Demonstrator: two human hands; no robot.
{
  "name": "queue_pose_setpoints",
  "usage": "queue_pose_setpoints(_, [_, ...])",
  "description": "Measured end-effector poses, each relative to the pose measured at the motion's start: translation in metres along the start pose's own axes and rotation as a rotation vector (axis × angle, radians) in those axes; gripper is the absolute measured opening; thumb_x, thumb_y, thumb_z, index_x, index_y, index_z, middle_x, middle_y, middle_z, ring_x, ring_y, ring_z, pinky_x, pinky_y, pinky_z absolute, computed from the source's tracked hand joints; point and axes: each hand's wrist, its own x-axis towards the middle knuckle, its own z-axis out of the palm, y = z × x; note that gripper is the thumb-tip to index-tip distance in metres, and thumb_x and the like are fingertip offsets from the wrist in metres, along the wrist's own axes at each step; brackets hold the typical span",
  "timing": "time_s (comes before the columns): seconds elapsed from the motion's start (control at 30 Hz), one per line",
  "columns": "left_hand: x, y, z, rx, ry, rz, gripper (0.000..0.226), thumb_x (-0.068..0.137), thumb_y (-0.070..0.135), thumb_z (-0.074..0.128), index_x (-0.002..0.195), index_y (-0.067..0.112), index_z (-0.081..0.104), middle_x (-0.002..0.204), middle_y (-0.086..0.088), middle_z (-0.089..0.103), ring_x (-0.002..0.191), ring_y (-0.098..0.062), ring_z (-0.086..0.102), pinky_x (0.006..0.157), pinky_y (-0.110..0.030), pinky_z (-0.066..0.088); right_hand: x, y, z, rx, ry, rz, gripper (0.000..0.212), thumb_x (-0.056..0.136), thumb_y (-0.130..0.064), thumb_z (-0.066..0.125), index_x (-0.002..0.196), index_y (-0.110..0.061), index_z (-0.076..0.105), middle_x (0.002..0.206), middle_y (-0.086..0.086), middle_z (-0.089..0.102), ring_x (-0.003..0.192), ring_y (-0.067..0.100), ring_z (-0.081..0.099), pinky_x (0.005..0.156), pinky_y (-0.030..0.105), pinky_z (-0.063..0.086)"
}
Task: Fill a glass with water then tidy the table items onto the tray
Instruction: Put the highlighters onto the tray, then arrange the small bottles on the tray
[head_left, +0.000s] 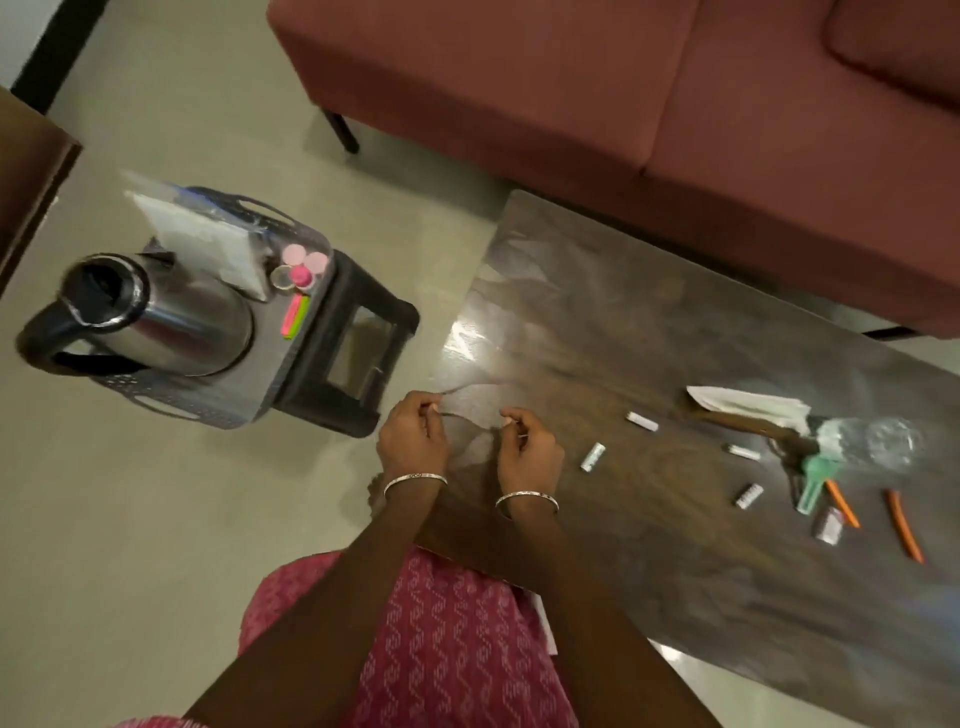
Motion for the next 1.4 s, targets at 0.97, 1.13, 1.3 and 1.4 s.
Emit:
queue_pose_setpoints(0.97, [-0.112, 0.090, 0.212, 0.520, -0.441, -0.053, 0.041, 0.086, 0.029, 0.067, 0.119, 0.011, 0.053, 0.122, -0.014, 0.054, 0.108, -0.041, 0.058, 0.087, -0.046, 0.048, 0.111, 0.266, -0.244, -0.223, 0.042, 0.598, 0.047, 0.090, -0.033, 0.065, 0.119, 0.003, 0.057, 0.123, 0.024, 0.062, 0.116, 0.041, 0.058, 0.093, 0.043, 0.046])
queue_pose_setpoints(1.13, [-0.107, 0.088, 0.221, 0.592, -0.433, -0.033, 0.034, 0.088, 0.027, 0.065, 0.116, 0.013, 0.054, 0.121, -0.011, 0.055, 0.109, -0.037, 0.058, 0.083, -0.046, 0.051, 0.127, 0.283, -0.238, -0.172, 0.103, 0.669, 0.051, 0.085, -0.035, 0.072, 0.118, -0.001, 0.053, 0.114, 0.019, 0.067, 0.114, 0.037, 0.060, 0.092, 0.042, 0.047])
queue_pose_setpoints(1.3, [-0.099, 0.083, 0.227, 0.577, -0.405, -0.022, 0.023, 0.088, 0.024, 0.062, 0.107, 0.013, 0.058, 0.116, -0.011, 0.057, 0.106, -0.037, 0.058, 0.081, -0.046, 0.052, 0.133, 0.291, -0.234, -0.127, 0.114, 0.655, 0.026, 0.082, -0.030, 0.075, 0.096, -0.010, 0.067, 0.104, 0.013, 0.072, 0.107, 0.035, 0.063, 0.089, 0.038, 0.049])
queue_pose_setpoints(1.4, [-0.098, 0.080, 0.229, 0.522, -0.381, 0.000, 0.021, 0.087, 0.025, 0.063, 0.103, 0.013, 0.058, 0.109, -0.010, 0.060, 0.100, -0.036, 0.059, 0.076, -0.043, 0.051, 0.134, 0.289, -0.233, -0.133, 0.058, 0.606, 0.014, 0.081, -0.030, 0.073, 0.083, -0.016, 0.071, 0.095, 0.012, 0.075, 0.101, 0.034, 0.067, 0.087, 0.036, 0.051])
